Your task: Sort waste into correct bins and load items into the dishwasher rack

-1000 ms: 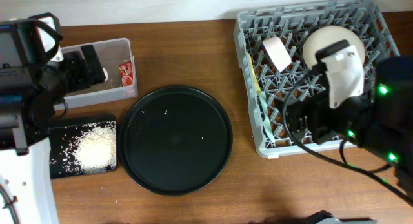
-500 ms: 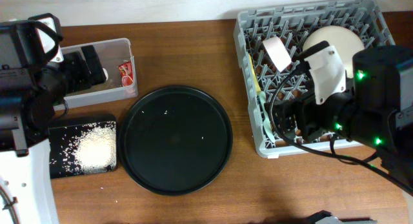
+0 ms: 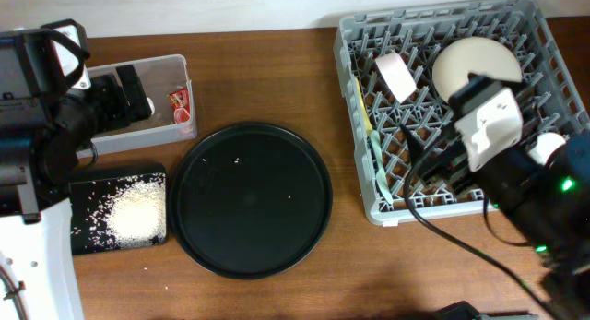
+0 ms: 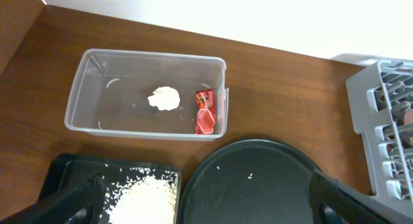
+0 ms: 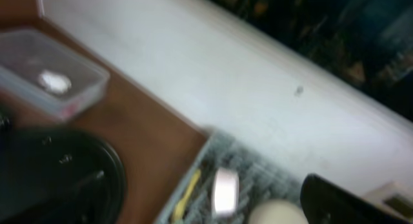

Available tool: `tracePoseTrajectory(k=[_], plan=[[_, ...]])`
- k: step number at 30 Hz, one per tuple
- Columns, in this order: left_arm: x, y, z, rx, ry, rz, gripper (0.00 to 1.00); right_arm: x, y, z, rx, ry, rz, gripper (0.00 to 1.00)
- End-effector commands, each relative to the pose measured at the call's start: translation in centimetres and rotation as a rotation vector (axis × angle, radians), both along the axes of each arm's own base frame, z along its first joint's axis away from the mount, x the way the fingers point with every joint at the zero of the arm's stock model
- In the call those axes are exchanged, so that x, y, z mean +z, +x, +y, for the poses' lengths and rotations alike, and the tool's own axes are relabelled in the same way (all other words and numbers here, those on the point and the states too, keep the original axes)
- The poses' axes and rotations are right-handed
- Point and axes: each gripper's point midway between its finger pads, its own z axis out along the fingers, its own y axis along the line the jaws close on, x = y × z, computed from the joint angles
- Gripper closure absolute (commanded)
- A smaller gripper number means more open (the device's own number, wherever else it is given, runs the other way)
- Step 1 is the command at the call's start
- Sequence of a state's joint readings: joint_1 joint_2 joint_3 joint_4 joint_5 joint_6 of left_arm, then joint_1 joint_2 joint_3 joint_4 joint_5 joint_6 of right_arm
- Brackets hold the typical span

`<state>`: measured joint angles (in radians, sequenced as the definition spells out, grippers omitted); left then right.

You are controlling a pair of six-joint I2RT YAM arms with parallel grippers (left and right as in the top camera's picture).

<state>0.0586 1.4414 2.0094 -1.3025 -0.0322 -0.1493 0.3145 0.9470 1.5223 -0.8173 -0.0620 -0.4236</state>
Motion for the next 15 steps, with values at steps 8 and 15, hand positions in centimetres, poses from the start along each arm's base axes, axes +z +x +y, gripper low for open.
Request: tracePoseTrajectory(k=[8, 15], plan=[[0.7, -0.4, -0.2, -0.013, 0.001, -0.021, 0.01, -19.8, -0.6, -2.2, -0.036, 0.005, -0.026, 0.02], [0.7, -0.4, -0.2, -0.014, 0.001, -0.021, 0.01, -25.9, -2.6, -4.3, -0.134, 0.151, -0.073, 0.02]])
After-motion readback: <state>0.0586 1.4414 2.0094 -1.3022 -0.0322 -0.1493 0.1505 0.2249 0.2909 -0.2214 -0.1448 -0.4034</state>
